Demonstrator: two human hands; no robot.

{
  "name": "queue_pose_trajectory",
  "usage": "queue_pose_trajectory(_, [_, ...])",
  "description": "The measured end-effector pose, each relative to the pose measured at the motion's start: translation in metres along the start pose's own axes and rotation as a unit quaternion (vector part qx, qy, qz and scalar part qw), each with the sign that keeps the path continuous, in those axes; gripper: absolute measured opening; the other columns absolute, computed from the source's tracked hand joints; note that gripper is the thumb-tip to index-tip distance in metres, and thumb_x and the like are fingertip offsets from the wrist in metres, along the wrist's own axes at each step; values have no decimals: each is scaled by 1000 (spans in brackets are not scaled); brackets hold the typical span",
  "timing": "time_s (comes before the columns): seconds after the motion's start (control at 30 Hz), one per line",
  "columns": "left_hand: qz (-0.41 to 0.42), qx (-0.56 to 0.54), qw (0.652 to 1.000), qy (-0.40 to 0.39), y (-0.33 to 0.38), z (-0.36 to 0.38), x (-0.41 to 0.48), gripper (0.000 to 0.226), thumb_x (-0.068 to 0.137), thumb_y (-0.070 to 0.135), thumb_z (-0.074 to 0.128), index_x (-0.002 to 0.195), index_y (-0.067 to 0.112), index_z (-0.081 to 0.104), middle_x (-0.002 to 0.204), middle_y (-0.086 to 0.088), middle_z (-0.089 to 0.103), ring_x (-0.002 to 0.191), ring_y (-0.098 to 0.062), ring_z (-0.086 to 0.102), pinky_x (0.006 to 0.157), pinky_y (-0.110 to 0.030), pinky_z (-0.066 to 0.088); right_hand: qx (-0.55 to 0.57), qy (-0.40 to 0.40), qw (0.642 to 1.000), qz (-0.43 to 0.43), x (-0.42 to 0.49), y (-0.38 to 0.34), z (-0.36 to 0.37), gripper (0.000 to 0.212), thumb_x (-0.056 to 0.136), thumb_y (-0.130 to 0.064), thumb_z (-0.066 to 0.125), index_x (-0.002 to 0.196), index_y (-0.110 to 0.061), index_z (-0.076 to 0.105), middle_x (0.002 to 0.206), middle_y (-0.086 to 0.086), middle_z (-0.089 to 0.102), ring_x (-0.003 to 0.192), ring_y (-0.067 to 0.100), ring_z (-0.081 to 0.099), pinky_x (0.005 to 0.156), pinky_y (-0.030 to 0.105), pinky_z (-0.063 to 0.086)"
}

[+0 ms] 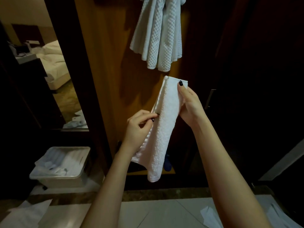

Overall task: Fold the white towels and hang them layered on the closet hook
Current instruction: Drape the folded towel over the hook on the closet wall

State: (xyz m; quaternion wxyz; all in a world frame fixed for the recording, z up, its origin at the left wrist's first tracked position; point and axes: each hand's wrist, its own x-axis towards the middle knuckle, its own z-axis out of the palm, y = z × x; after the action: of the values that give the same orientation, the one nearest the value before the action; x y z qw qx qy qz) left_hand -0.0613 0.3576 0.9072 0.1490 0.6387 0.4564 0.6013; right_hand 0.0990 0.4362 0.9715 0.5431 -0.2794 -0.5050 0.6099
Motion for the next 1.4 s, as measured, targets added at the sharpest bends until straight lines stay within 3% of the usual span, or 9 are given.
queue_pose_trajectory(0.1, [-29, 45, 999, -13, 3, 8, -4, 15, 89, 10, 68, 103, 2, 69, 96, -1, 55, 84, -8, 52, 72, -14, 42, -9, 4, 1000, -24, 2, -2, 7, 18, 99, -24, 55, 105, -10, 65, 92, -1, 73, 85, 11, 70, 76, 28, 57])
queue_pose_trajectory(0.23, [-77, 176, 981, 18, 9, 32, -9, 36, 81, 35, 76, 91, 10, 53, 102, 2, 41, 77, -4, 37, 64, -6, 34, -23, 25, 999, -42, 7, 2, 20, 13, 97, -23, 59, 100, -11, 65, 93, 3, 71, 84, 13, 69, 75, 29, 58])
queue_pose_trajectory(0.57, [-47, 52, 997, 45, 5, 22, 2, 12, 83, 6, 74, 85, -1, 64, 86, -13, 59, 75, -27, 54, 64, -13, 35, -68, 1, 996, -57, 14, -9, 15, 17, 99, -23, 57, 103, -10, 67, 93, 1, 73, 86, 13, 70, 78, 29, 58])
queue_pose_trajectory(0.7, [-48, -123, 990, -56, 12, 15, -1, 57, 88, 12, 69, 126, 46, 46, 132, 30, 47, 121, 1, 49, 93, -20, 47, -122, -19, 992, -25, 21, -14, 12, 23, 96, -29, 61, 104, -9, 67, 97, 5, 73, 88, 18, 70, 81, 34, 57])
queue_pose_trajectory(0.8, [-64, -159, 976, -131, 15, 9, 6, 68, 88, 16, 68, 132, 60, 42, 139, 35, 42, 135, -2, 40, 109, -32, 42, -132, -9, 991, 8, 25, -12, 10, 27, 95, -33, 62, 103, -7, 67, 96, 7, 74, 87, 21, 71, 79, 36, 59])
queue_pose_trajectory(0.97, [-99, -135, 982, -83, 20, 4, 16, 54, 88, 3, 68, 132, 30, 52, 138, 7, 50, 123, -16, 56, 86, -22, 54, -120, -13, 990, 75, 4, 15, -3, 31, 98, -37, 55, 106, -10, 67, 116, 19, 69, 107, 33, 66, 95, 50, 51])
queue_pose_trajectory(1.17, [-112, -153, 978, -82, 9, 4, 16, 68, 84, 3, 73, 131, 38, 40, 140, 0, 43, 115, -11, 60, 69, -21, 56, -81, -35, 992, 92, -21, 31, -5, 37, 96, -24, 61, 124, -1, 61, 116, 13, 71, 103, 28, 69, 83, 38, 57])
queue_pose_trajectory(1.27, [-104, -126, 986, -19, -2, 15, -5, 60, 81, 4, 75, 118, 33, 38, 120, 10, 43, 76, 11, 60, 58, -10, 46, -99, -13, 992, 77, -15, 27, -4, 28, 96, -21, 60, 118, -3, 63, 106, 9, 73, 93, 21, 71, 77, 33, 58])
queue_pose_trajectory(1.4, [-152, -70, 986, 7, -28, 27, -44, 34, 78, 21, 77, 91, 38, 50, 89, 11, 59, 68, -2, 55, 60, -26, 46, -51, -2, 995, 86, -6, 27, -16, 20, 97, -22, 59, 111, -8, 64, 98, 6, 73, 88, 19, 70, 77, 33, 57])
